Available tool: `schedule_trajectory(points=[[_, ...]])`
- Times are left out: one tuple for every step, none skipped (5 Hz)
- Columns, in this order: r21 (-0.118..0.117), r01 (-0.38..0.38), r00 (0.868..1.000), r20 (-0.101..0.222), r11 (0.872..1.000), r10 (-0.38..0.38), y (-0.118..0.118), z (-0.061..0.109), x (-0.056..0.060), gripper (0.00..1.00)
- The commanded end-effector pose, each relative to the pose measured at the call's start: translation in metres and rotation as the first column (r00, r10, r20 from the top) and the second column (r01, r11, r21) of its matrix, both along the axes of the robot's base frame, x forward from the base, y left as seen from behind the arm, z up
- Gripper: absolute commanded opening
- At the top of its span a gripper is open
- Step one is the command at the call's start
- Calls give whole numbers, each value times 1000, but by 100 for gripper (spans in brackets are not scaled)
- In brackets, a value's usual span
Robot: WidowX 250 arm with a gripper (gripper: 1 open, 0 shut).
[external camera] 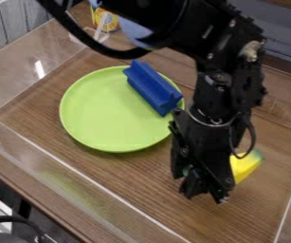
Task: Remove the banana from inside the green plate and put it on the table
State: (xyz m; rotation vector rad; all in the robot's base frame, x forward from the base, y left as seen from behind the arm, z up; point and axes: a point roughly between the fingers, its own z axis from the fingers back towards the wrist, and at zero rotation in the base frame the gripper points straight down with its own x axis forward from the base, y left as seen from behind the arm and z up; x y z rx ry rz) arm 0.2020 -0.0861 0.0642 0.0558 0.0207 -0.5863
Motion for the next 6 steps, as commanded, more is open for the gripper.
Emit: schedule_trajectory(points=[[-17, -19, 998, 54, 1000, 20, 2, 4, 9, 0], [-16, -34, 998, 56, 999, 34, 7, -4, 11, 0], [-14, -125, 990, 59, 992, 125, 3, -2, 16, 0], [-13, -213, 975, 61, 977, 214, -2, -1, 20, 0], [-29, -282, 957, 64, 959, 283, -2, 6, 14, 100], [-46, -349, 933, 70, 936, 352, 0, 13, 9, 100]])
